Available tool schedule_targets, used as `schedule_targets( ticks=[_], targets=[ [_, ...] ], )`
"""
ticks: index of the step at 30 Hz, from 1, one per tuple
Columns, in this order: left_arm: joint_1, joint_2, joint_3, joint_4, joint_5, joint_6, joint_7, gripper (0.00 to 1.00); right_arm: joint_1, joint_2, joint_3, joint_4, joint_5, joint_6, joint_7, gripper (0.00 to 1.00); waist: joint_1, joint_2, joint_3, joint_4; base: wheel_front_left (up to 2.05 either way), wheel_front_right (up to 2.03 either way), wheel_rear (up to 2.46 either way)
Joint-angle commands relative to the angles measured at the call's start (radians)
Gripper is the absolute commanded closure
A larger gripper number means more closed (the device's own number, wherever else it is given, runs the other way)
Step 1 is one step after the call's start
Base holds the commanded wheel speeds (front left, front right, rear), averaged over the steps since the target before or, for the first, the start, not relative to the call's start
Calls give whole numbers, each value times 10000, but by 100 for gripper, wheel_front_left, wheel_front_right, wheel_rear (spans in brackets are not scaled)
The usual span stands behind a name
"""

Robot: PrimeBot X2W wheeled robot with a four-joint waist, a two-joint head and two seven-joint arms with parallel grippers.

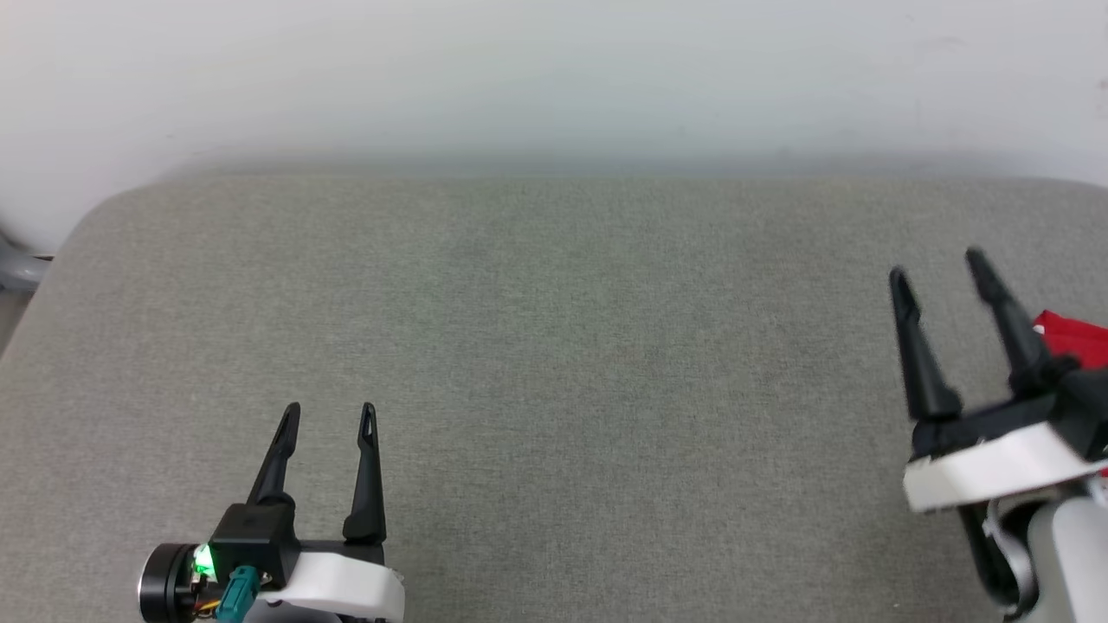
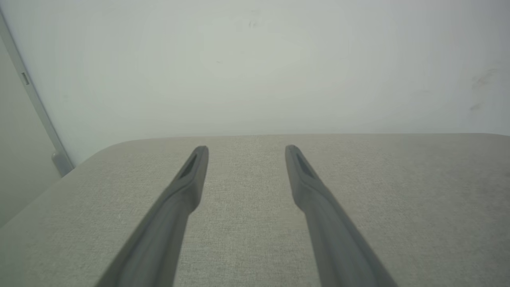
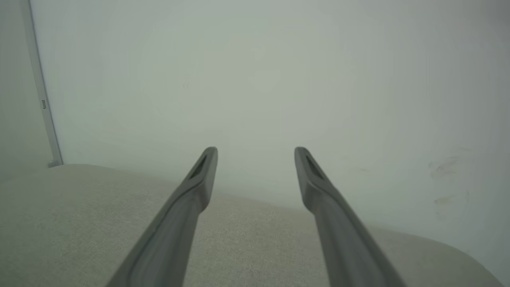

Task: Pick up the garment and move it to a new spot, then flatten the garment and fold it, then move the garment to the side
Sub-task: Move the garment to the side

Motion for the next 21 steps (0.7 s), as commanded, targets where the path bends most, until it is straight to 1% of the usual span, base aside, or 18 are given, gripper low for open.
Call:
schedule_targets(
  ticks=[1, 6, 9, 18, 21],
  targets=[
    [146, -23, 6, 28, -63, 3, -21, 0, 340, 107, 9, 62, 50, -12, -70, 0, 2, 0, -208, 148, 0, 0, 0],
    [392, -56, -6, 155, -49, 46, -21, 0, 1440, 610, -287, 181, 231, -12, -115, 0, 2, 0, -513, 232, 0, 0, 0],
    [507, -79, -4, 203, -61, 64, -21, 0, 1992, 800, -500, 108, 192, -12, -130, 0, 2, 0, -630, 217, 0, 0, 0],
    [787, -109, -53, 258, -103, -60, -21, 0, 3303, 1372, -1034, -605, -19, -10, -127, 0, 2, 0, -848, 99, 0, 0, 0],
    [811, -120, -68, 230, -122, -96, -21, 0, 3554, 1464, -1110, -751, -78, -10, -127, 0, 2, 0, -896, 74, 0, 0, 0]
  ],
)
